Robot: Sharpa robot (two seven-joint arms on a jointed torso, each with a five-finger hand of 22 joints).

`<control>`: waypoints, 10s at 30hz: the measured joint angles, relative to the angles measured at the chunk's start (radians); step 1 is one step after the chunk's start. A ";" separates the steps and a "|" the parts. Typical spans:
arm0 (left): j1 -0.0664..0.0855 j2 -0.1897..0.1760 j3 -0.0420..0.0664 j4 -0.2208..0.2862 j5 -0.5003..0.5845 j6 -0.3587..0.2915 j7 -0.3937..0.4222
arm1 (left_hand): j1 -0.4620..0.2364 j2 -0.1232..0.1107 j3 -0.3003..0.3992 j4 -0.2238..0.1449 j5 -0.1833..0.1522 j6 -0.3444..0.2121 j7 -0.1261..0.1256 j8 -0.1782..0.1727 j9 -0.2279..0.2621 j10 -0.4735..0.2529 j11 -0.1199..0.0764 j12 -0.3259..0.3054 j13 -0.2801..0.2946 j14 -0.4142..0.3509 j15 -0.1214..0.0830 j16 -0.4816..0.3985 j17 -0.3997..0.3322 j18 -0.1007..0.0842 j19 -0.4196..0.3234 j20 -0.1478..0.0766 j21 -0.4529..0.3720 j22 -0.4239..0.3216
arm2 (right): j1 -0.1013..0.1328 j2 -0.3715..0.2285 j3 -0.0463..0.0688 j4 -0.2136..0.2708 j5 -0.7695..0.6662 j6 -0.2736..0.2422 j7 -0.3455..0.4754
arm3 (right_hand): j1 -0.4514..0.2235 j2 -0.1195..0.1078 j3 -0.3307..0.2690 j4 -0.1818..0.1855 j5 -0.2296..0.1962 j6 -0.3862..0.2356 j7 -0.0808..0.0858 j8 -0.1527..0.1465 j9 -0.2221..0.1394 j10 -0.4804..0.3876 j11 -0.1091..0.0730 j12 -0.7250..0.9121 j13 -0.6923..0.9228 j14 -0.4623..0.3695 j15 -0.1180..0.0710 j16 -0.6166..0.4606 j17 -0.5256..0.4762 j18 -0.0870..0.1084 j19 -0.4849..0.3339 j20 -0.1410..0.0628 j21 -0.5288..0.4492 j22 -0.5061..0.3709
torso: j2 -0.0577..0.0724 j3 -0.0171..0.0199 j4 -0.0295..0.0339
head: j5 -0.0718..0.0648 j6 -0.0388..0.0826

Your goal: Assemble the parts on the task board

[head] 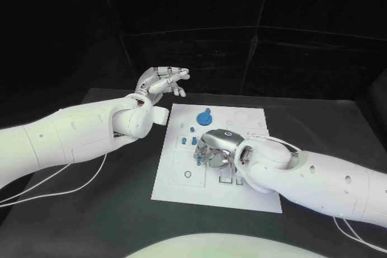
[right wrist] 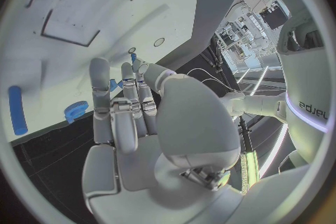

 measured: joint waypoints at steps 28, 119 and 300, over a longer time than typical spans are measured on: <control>0.000 0.000 0.000 -0.002 0.000 0.002 -0.003 | 0.000 0.000 0.000 0.000 0.000 0.000 0.000 0.000 0.000 -0.004 0.004 0.000 0.000 0.000 0.000 0.000 -0.001 0.000 0.000 0.000 0.000 -0.001 | -0.001 0.014 0.001 -0.013 -0.017 0.039 -0.009 | -0.013 0.003 -0.003 -0.009 -0.001 0.000 0.000 -0.006 0.001 -0.003 -0.003 0.004 0.000 -0.004 -0.004 0.000 0.000 0.000 -0.004 -0.004 0.000 -0.005 | 0.001 0.0001 0.0006 | 0.001 -0.011; 0.000 -0.004 0.000 -0.009 0.001 -0.001 -0.003 | 0.000 0.000 -0.006 0.000 0.000 -0.007 0.000 0.000 0.000 -0.007 0.007 0.011 0.000 -0.004 0.004 0.000 -0.004 0.000 0.000 0.000 -0.004 -0.004 | 0.075 -0.253 -0.004 0.052 0.015 -0.012 -0.055 | 0.036 -0.033 -0.366 0.126 0.103 -0.161 -0.004 -0.025 -0.004 -0.173 0.029 -0.019 -0.025 -0.002 0.033 0.000 0.000 0.000 0.005 0.030 -0.102 -0.132 | -0.003 -0.0017 -0.0058 | -0.051 0.034; 0.000 0.013 0.000 -0.027 0.001 0.002 -0.014 | 0.000 0.000 -0.005 0.000 0.000 -0.007 0.000 0.004 0.000 -0.011 0.004 0.011 0.000 -0.004 0.004 0.000 -0.006 0.000 0.000 0.000 -0.008 -0.006 | 0.003 0.056 -0.039 0.047 -0.081 0.070 -0.025 | -0.055 -0.061 -0.070 0.061 0.037 -0.131 0.019 -0.028 -0.007 -0.071 0.029 -0.161 -0.022 -0.002 0.013 0.000 0.000 0.000 -0.013 0.019 -0.020 -0.081 | -0.004 -0.0027 -0.0070 | 0.010 -0.010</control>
